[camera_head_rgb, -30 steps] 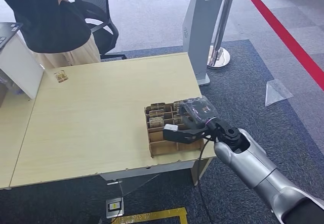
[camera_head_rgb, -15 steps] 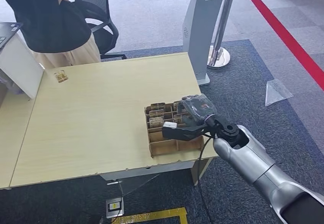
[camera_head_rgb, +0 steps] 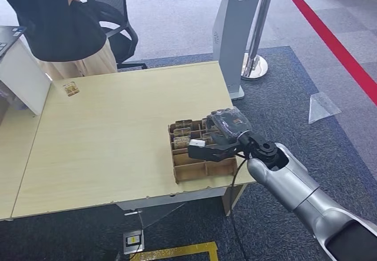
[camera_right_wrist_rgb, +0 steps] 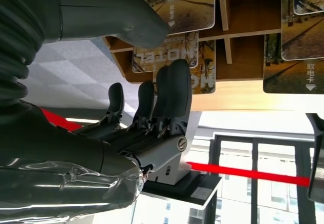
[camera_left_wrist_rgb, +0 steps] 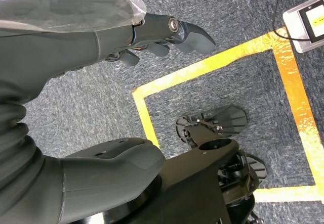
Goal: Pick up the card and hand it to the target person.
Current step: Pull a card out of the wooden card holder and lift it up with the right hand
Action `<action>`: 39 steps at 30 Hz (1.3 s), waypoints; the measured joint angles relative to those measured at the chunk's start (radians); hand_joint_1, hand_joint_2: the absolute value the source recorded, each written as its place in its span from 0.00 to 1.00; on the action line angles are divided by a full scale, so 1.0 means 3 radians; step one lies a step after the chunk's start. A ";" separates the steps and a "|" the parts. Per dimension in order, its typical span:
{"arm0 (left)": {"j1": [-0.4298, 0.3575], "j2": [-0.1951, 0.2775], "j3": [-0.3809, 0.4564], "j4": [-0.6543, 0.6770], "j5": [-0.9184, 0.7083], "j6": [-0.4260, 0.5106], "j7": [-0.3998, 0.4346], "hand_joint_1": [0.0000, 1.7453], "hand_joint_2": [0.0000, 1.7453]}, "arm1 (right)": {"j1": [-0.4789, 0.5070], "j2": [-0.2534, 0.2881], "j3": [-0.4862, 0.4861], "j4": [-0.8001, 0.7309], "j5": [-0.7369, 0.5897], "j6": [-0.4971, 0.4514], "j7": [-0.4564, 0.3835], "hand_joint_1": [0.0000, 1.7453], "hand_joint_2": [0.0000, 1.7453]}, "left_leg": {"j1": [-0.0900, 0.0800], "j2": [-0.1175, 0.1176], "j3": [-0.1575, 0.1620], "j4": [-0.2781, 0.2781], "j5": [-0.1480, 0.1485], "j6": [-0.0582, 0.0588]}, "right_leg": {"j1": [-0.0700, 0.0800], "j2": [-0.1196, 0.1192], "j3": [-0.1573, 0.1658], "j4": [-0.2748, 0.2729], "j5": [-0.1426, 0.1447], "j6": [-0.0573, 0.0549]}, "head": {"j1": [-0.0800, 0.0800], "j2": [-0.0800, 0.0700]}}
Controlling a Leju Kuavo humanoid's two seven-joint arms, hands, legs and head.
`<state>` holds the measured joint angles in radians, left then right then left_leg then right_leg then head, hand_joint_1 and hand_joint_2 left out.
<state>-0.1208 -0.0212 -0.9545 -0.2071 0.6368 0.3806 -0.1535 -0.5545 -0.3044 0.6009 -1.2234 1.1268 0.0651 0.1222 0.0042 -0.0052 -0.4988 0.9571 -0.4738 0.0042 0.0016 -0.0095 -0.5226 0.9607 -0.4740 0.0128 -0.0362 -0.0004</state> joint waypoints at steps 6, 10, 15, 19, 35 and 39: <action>-0.0001 0.0000 0.0000 0.0000 0.0000 -0.0011 0.0000 0.00 1.00 | 0.0001 0.0000 0.0015 0.0000 -0.0001 0.0027 0.0018 0.58 1.00 | 0.0000 0.0000 0.0000 0.0000 0.0000 0.0000 | 0.0000 0.0000 0.0000 0.0000 0.0000 0.0000 | 0.0000 0.0000; -0.0001 -0.0001 0.0000 0.0000 0.0001 -0.0011 -0.0001 0.00 1.00 | 0.0002 0.0000 0.0020 0.0000 -0.0001 0.0047 0.0027 0.58 1.00 | 0.0000 0.0000 0.0000 0.0000 0.0000 0.0000 | 0.0000 0.0000 0.0000 0.0000 0.0000 0.0000 | 0.0000 0.0000; -0.0001 0.0000 0.0000 0.0000 0.0001 -0.0011 0.0000 0.00 1.00 | 0.0002 -0.0001 0.0033 0.0000 -0.0020 0.0065 0.0030 0.60 1.00 | 0.0000 0.0000 0.0000 0.0000 0.0000 0.0000 | 0.0000 0.0000 0.0000 0.0000 0.0000 0.0000 | 0.0000 0.0000; -0.0001 0.0000 0.0000 0.0000 0.0001 -0.0013 0.0000 0.00 1.00 | 0.0002 -0.0001 0.0041 0.0000 -0.0034 0.0069 0.0034 0.60 1.00 | 0.0000 0.0000 0.0000 0.0000 0.0000 0.0000 | 0.0000 0.0000 0.0000 0.0000 0.0000 0.0000 | 0.0000 0.0000; -0.0001 -0.0001 -0.0003 0.0000 0.0001 -0.0019 0.0000 0.00 1.00 | 0.0004 -0.0010 0.0043 0.0001 -0.0046 0.0073 0.0040 0.58 1.00 | 0.0000 0.0000 0.0000 0.0000 0.0000 0.0000 | 0.0000 0.0000 0.0000 0.0000 0.0000 0.0000 | 0.0000 0.0000; -0.0001 -0.0002 -0.0004 0.0000 0.0001 -0.0020 0.0000 0.00 1.00 | 0.0004 -0.0015 0.0043 0.0001 -0.0048 0.0081 0.0040 0.58 1.00 | 0.0000 0.0000 0.0001 0.0000 0.0000 0.0000 | 0.0000 0.0000 0.0000 0.0000 0.0000 0.0000 | 0.0000 0.0000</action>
<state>-0.1210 -0.0217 -0.9556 -0.2071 0.6371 0.3746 -0.1534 -0.5534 -0.3089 0.6138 -1.2230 1.1124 0.0896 0.1341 0.0042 -0.0051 -0.4987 0.9571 -0.4738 0.0042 0.0016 -0.0093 -0.5227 0.9607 -0.4740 0.0128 -0.0362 -0.0004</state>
